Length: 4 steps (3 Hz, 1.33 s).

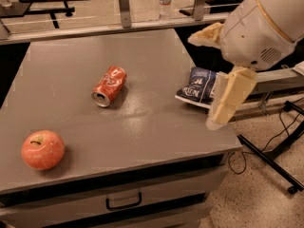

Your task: Move apple near blue chip bag

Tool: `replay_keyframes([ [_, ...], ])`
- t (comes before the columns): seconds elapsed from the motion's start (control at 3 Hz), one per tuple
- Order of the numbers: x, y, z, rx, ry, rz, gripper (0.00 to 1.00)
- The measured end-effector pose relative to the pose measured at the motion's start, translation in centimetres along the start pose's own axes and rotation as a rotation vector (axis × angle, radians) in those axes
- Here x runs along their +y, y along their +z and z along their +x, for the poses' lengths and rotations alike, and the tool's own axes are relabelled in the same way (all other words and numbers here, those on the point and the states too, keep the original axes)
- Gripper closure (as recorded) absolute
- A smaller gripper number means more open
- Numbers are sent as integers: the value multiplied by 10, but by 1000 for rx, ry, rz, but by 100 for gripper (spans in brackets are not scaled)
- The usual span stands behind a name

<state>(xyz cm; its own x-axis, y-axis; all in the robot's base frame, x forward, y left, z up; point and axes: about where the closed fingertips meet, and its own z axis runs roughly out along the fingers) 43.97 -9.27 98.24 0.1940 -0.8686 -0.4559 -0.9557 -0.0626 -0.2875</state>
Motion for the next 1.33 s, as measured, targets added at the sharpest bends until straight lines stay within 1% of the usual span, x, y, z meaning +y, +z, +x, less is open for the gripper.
replay_keyframes([
  [0.33,13,27,-67,-196,-134,-59,0],
  [0.67,28,55,-107,-341,-155,-78,0],
  [1.0,40,80,-143,-444,-194,-58,0],
  [1.33,39,105,-174,-524,-305,-58,0],
])
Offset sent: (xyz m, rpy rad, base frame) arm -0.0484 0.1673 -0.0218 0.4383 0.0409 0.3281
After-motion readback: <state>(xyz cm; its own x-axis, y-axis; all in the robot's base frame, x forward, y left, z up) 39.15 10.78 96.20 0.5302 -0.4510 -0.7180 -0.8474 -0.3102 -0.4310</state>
